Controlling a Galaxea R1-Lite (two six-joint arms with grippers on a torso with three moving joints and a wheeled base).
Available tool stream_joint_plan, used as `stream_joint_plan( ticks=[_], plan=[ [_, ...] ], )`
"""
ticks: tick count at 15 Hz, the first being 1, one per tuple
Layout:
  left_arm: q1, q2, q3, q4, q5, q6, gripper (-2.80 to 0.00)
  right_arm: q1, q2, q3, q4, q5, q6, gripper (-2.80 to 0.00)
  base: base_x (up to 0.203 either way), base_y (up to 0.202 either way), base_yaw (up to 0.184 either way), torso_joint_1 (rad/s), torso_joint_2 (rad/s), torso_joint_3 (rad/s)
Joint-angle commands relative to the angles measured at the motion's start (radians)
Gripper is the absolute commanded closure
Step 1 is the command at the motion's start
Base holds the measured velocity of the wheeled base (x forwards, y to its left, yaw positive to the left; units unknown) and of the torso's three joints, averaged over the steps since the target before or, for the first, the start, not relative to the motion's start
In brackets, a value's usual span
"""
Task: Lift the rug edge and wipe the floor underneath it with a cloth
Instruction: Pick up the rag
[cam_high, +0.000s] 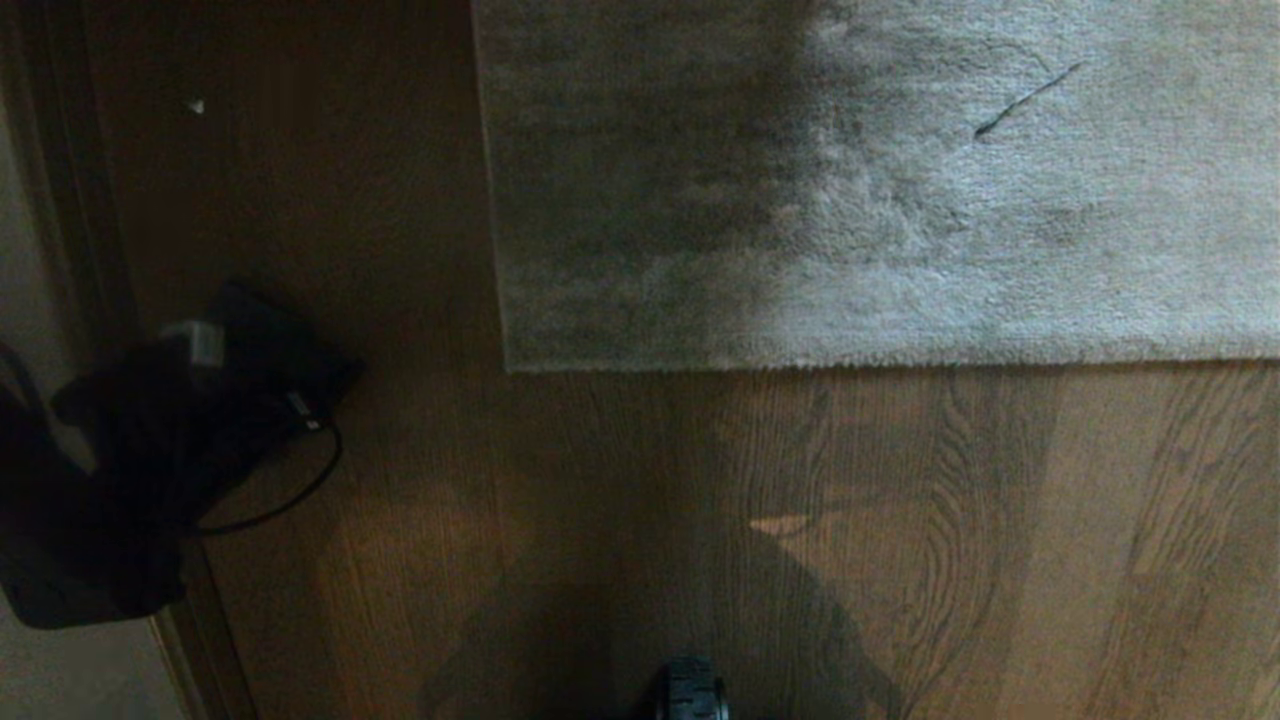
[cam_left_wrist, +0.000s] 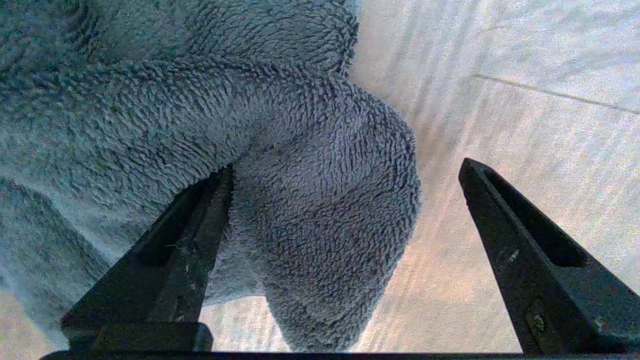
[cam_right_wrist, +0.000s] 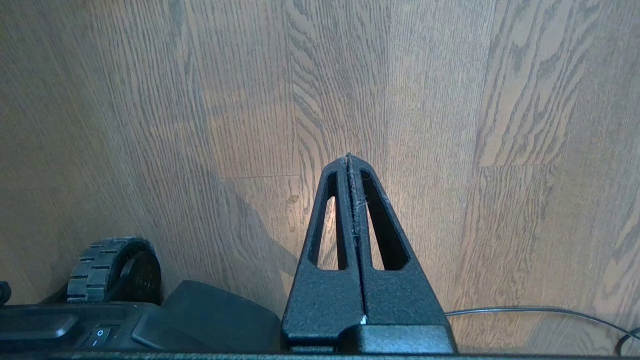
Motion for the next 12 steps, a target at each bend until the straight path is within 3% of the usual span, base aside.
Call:
stream_joint_plan(
  ticks=[1, 12],
  plan=[
    [0.008, 0.012, 0.004, -0.009, -0.004, -0.002, 0.00, 0.001, 0.000, 0.000, -0.001, 0.000, 0.001, 0.00, 0.000, 0.000, 0.000, 0.000, 0.00, 0.000],
    [0.001, 0.031, 0.039, -0.044, -0.006, -0.003, 0.00, 0.001, 0.000, 0.000, -0.001, 0.000, 0.001, 0.00, 0.000, 0.000, 0.000, 0.000, 0.00, 0.000]
  ],
)
